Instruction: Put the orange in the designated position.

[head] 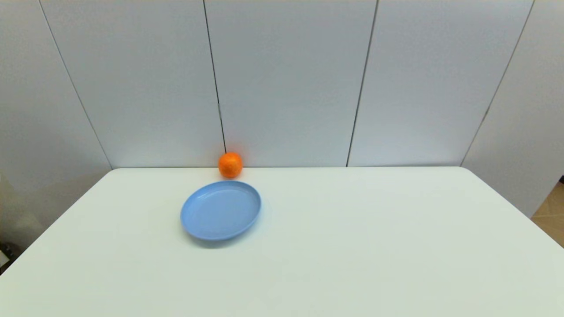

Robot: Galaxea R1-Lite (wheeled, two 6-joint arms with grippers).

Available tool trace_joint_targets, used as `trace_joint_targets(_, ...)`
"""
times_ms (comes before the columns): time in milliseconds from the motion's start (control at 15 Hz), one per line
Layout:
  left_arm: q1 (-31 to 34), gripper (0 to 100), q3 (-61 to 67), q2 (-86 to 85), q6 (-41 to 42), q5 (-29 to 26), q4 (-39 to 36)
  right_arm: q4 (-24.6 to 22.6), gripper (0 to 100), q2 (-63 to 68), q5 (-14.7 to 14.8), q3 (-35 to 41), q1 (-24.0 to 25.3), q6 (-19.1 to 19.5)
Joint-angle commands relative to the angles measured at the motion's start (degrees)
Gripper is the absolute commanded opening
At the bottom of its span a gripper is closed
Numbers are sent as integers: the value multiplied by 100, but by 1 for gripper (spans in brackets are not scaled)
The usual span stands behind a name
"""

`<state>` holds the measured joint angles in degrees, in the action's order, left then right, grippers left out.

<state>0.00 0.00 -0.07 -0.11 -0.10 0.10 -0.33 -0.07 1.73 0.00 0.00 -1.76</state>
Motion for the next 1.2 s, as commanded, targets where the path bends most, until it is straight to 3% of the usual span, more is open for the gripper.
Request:
trace_joint_targets(67,0,100,9,7,-7,1,-10,-2,100,-1,3,0,0,0)
trace_joint_targets(1200,0,100,9,7,-7,1,-1,-2,100,-1,3,0,0,0)
